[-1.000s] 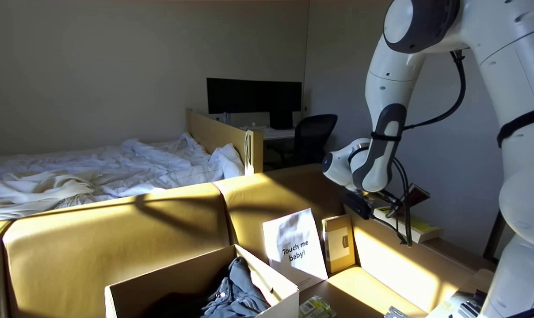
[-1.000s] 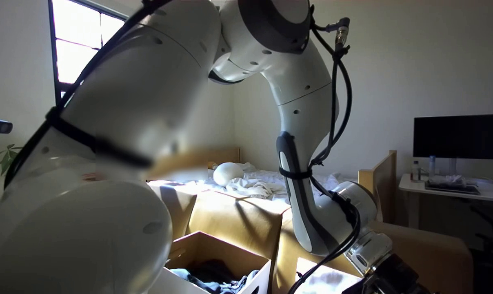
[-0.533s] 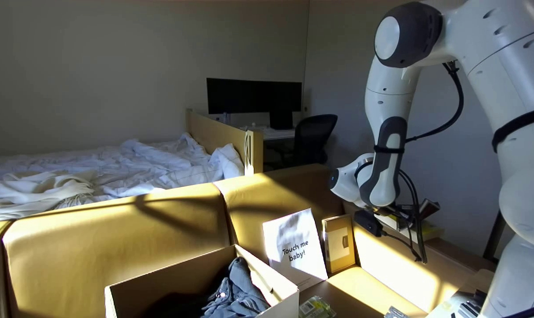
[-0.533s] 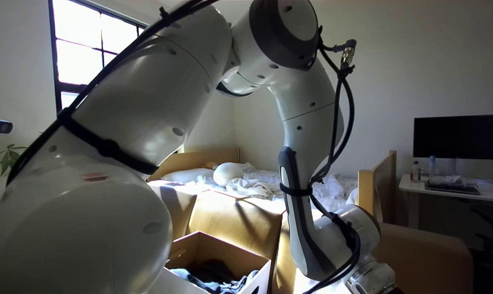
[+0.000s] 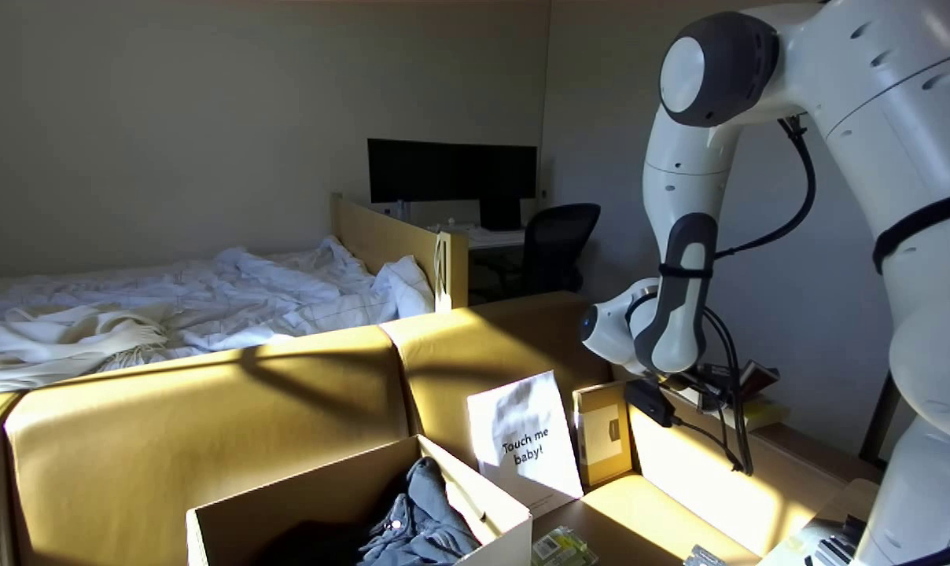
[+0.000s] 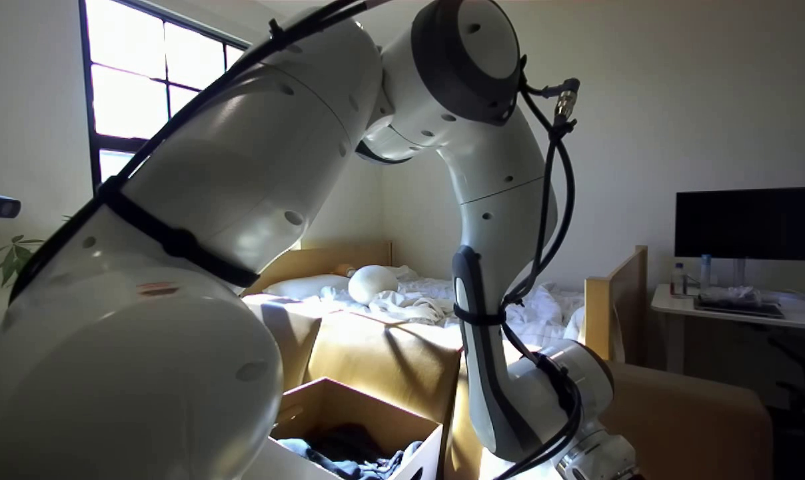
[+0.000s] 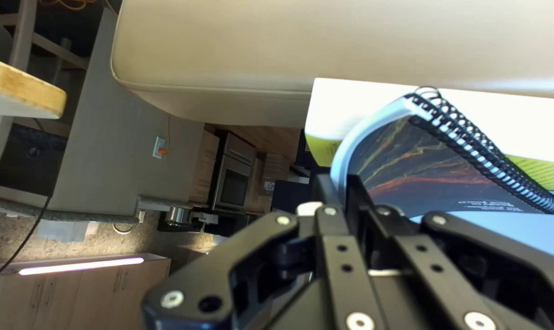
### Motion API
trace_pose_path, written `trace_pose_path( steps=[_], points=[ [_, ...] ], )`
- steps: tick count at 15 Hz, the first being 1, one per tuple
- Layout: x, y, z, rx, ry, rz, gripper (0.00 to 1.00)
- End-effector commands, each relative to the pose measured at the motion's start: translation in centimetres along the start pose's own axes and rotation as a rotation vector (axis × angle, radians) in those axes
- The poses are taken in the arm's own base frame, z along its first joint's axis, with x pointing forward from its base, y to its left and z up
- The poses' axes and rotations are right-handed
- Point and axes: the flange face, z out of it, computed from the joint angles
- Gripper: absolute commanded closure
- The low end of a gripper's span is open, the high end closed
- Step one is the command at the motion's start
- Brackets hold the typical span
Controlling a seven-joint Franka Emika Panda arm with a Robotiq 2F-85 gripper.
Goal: Remove the yellow book and then the brown book from the box and place them on the right armrest of the chair
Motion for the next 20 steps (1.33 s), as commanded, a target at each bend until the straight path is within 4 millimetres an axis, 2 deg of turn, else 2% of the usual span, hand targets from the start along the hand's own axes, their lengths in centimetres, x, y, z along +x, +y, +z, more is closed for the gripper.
trace_pose_path(
  steps=[1, 7, 8, 10, 18, 20],
  points=[
    [-0.9, -0.7, -1.0, 0.002, -0.074, 0.030, 0.98],
    [-0.3, -1.4, -1.0, -0.007, -0.090, 0.065, 0.98],
    [-0.4, -1.4, -0.9, -0.009, -0.090, 0.063, 0.67],
    [-0.5, -1.3, -0.7, -0.012, -0.090, 0.061, 0.62],
    [0.0, -1.1, 0.2, -0.026, -0.108, 0.077, 0.09],
    [0.5, -1.0, 0.1, -0.023, -0.108, 0.081, 0.01]
  ],
)
